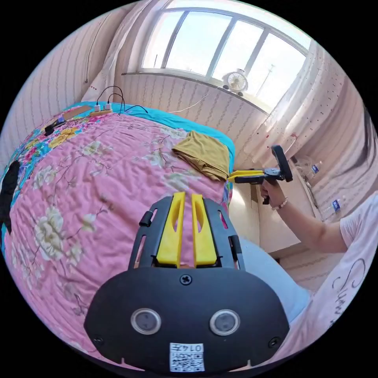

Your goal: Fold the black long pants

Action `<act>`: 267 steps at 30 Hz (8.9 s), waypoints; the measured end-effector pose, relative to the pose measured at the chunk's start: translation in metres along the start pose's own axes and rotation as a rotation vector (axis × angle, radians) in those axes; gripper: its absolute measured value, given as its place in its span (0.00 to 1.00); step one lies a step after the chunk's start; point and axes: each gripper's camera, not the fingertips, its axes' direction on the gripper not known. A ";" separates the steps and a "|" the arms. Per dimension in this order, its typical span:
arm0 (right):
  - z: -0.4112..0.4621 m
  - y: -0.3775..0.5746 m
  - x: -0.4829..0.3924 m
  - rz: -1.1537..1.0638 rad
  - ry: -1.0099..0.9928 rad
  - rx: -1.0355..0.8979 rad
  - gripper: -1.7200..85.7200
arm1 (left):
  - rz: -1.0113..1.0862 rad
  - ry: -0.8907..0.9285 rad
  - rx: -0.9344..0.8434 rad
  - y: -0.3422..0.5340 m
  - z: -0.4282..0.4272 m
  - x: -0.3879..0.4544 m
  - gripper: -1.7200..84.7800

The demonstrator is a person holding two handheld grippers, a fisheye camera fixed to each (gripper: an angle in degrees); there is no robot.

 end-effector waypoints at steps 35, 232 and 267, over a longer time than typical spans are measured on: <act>0.109 0.284 -1.089 -1.443 -0.793 -0.248 0.18 | -1.014 -1.329 0.513 0.675 -0.636 0.043 0.15; 0.130 -0.085 -0.468 -0.513 -0.484 -0.345 0.10 | -1.194 -0.783 0.171 0.566 -0.453 -0.038 0.07; -0.050 -0.100 -0.077 -0.109 -0.142 -0.160 0.03 | -0.191 -0.402 -0.261 0.011 -0.052 -0.159 0.01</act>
